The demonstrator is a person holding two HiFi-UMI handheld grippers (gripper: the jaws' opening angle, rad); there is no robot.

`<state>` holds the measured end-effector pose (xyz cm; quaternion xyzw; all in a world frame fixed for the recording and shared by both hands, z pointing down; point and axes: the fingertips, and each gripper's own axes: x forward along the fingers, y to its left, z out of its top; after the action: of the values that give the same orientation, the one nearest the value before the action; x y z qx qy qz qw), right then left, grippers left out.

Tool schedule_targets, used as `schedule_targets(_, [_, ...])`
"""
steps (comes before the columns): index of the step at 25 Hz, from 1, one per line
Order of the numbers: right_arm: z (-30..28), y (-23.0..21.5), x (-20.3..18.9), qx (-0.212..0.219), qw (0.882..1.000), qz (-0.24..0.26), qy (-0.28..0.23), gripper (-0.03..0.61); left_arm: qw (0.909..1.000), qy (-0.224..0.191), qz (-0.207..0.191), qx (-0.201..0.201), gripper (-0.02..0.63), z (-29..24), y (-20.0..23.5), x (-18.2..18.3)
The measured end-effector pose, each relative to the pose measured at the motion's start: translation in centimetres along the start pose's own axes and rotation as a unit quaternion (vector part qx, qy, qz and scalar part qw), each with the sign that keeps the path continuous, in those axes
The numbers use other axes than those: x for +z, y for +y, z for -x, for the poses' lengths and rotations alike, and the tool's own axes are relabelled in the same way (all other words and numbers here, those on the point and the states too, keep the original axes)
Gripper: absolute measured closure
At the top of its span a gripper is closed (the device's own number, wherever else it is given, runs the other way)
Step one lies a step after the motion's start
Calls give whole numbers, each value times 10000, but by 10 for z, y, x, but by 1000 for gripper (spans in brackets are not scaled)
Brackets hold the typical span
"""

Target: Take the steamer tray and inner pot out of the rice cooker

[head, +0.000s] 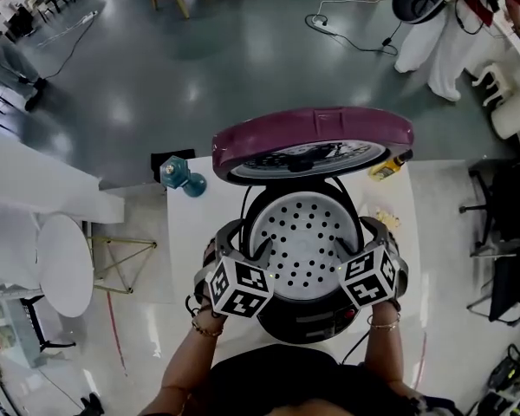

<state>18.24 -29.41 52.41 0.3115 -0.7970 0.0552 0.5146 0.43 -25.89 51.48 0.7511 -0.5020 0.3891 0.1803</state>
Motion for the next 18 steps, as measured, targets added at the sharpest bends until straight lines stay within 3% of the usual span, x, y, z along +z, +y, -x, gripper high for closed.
schedule_targets(2, [1,-2,2,-113,9999,12,-65,309,10000,6,44,30,362,0,1,1])
schedule_targets(9, [15,-3,13,-318,9981,-130,-504,439,9996,38,261,-60,390,3,5,2])
schedule_targets(15, [31,-10,25,-492,9933,-333,-994,469,9998,6,201,-10,390,5,5,4])
schedule_targets(18, [38,-13,31,-555,9911,-335,-1164,477,9990,-125,398,-135,397,11,5,9])
